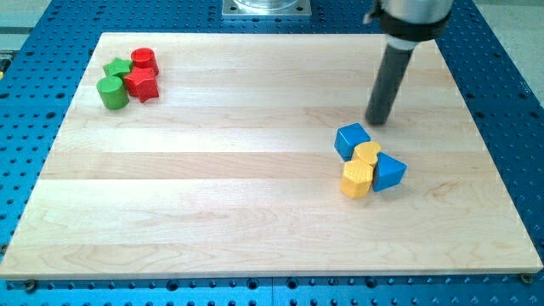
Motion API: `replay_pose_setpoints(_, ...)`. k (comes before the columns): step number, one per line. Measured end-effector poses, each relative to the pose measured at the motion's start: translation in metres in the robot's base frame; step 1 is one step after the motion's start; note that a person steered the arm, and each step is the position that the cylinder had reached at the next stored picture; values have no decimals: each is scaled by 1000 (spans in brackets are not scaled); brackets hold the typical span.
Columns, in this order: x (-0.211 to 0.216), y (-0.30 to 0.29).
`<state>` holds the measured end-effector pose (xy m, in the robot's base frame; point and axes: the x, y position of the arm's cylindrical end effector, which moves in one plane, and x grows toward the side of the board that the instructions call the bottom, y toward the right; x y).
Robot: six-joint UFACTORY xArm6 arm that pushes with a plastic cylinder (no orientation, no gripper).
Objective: Adjust the yellow blocks vertically to each other
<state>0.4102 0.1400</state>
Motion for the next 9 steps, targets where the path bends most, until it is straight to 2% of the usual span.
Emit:
replay_pose_setpoints(1,27,-39)
replay_pose_setpoints(2,20,-58)
replay_pose_setpoints(3,62,-71)
replay_pose_setpoints(4,50,-87)
replay_pose_setpoints(5,125,-125)
replay_pose_setpoints(6,139,-58)
replay_pose_setpoints(7,119,-58)
replay_pose_setpoints(8,135,-82)
replay_pose_setpoints(9,125,-120)
